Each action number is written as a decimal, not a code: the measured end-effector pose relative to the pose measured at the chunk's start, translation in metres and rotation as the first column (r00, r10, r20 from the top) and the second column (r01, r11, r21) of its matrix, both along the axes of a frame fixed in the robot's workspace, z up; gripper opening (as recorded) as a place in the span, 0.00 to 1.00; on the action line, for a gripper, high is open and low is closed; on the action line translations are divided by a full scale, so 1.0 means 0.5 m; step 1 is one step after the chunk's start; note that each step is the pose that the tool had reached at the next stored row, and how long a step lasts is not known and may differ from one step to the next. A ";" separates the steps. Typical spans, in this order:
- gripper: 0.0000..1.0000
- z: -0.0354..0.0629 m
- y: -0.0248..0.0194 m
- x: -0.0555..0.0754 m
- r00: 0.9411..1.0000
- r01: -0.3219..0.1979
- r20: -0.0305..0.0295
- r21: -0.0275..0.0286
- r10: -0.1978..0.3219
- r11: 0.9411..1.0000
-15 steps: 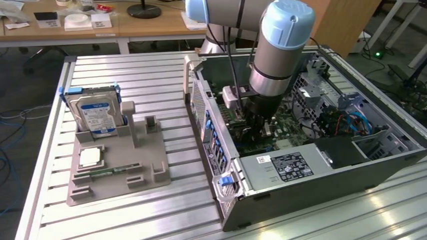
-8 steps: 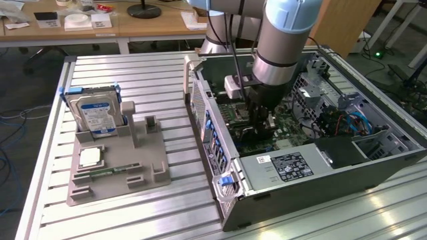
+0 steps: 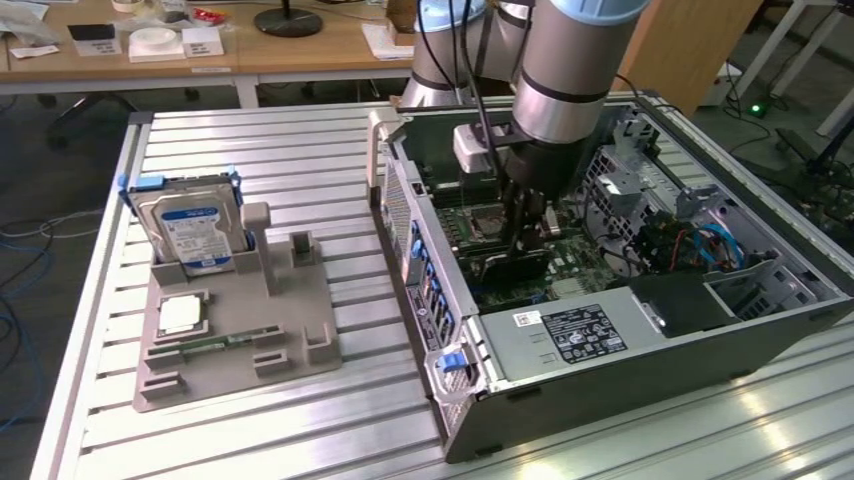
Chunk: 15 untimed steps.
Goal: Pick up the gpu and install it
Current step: 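Insert the gpu into the slot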
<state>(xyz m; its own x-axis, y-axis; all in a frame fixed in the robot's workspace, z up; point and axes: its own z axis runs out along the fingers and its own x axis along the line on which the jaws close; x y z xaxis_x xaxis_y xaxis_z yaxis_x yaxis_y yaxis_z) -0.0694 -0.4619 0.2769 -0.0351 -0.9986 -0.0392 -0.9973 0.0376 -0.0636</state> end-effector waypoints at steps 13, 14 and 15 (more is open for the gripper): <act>0.11 0.000 0.0000 0.000 1.000 0.000 0.000 0.000 0.000 1.000; 0.11 0.000 0.0000 0.000 1.000 0.000 0.000 0.000 0.000 1.000; 0.11 0.000 0.0000 0.000 1.000 0.000 0.000 0.000 0.000 1.000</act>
